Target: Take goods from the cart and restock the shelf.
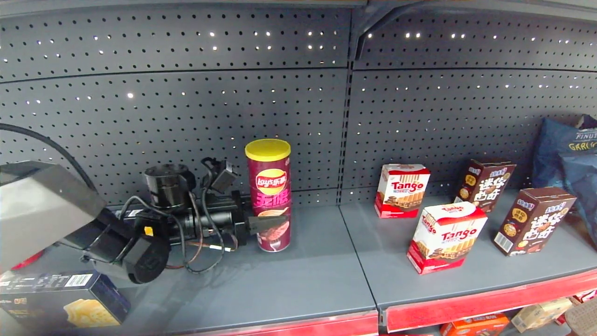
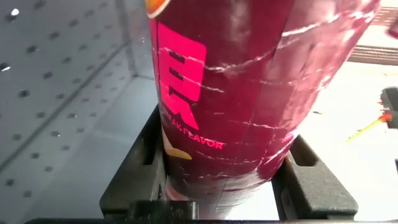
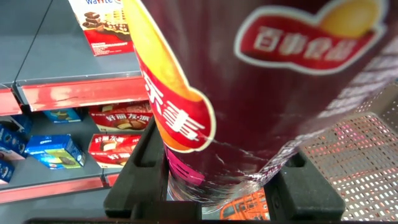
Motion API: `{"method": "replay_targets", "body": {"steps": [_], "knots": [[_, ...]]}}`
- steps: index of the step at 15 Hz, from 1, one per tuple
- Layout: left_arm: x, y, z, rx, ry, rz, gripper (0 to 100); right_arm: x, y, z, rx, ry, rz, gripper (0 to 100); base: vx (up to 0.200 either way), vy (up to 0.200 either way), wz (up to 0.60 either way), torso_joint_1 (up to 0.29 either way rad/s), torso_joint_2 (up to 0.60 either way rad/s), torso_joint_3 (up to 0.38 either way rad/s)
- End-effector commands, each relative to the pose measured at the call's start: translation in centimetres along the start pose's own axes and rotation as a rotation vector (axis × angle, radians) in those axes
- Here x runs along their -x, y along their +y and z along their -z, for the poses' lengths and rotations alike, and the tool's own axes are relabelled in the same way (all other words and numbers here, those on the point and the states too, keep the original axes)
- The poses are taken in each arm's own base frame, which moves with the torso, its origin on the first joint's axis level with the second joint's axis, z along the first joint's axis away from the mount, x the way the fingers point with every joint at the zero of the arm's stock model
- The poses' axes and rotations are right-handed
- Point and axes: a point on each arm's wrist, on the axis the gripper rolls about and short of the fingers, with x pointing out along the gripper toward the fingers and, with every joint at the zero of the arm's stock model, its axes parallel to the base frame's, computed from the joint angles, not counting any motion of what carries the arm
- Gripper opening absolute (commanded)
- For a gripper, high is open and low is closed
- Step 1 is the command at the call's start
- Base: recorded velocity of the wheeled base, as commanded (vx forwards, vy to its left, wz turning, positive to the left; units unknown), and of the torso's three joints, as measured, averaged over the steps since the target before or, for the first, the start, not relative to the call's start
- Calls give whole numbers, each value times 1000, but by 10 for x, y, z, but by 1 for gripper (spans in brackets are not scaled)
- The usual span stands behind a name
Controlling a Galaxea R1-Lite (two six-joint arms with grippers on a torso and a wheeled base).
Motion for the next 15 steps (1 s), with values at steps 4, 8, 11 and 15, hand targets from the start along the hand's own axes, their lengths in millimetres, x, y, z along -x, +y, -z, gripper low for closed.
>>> {"method": "replay_targets", "body": {"steps": [4,8,11,15], "knots": [[31,-66,-13,-21,-8,13,0,0,0,0,0,-1,0,0,0,0,0,0,0,0],[41,-94,10,-18,-4,31,0,0,0,1,0,-1,0,0,0,0,0,0,0,0],[47,-103,22,-14,1,25,0,-1,0,3,2,9,-1,0,0,0,0,0,0,0],[47,-99,46,19,31,-18,0,-1,0,3,2,8,-1,0,0,0,0,0,0,0]]}}
